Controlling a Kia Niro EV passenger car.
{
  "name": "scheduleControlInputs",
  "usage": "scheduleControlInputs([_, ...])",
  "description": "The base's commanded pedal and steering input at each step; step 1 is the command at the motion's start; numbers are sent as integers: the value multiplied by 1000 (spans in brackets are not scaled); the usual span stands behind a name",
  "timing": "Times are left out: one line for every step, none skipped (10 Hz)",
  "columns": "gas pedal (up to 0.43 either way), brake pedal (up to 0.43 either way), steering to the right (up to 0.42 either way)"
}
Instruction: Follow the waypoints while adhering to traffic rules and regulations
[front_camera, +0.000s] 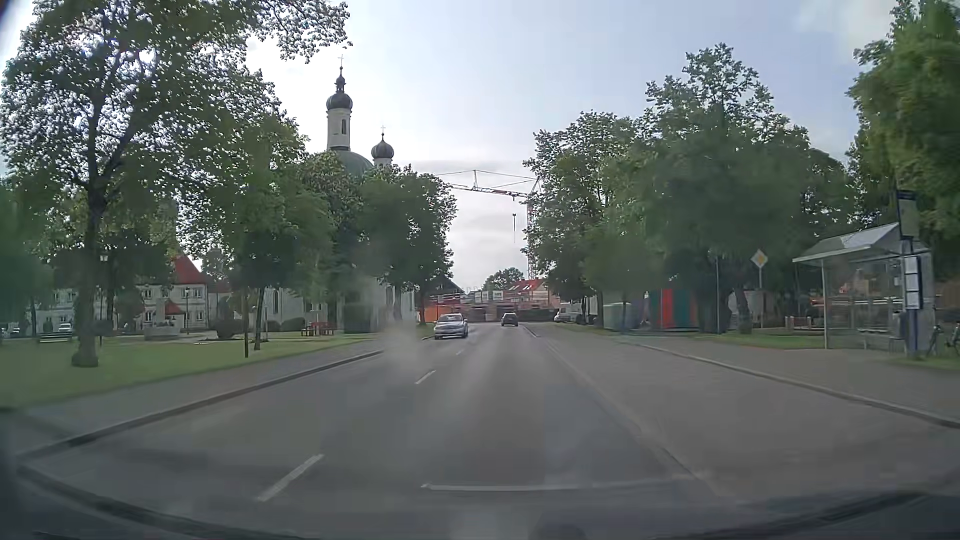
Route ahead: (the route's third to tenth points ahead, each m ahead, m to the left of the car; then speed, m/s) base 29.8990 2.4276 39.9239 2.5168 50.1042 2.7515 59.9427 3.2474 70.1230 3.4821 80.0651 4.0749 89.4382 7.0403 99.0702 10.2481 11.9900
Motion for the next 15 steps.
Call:
scheduleControlInputs([157, 0, 1])
scheduleControlInputs([157, 0, 1])
scheduleControlInputs([157, 0, 1])
scheduleControlInputs([157, 0, 1])
scheduleControlInputs([157, 0, 1])
scheduleControlInputs([157, 0, 1])
scheduleControlInputs([157, 0, 1])
scheduleControlInputs([157, 0, 0])
scheduleControlInputs([157, 0, -1])
scheduleControlInputs([157, 0, -4])
scheduleControlInputs([157, 0, -5])
scheduleControlInputs([157, 0, -5])
scheduleControlInputs([150, 0, -5])
scheduleControlInputs([150, 0, -4])
scheduleControlInputs([150, 0, -4])
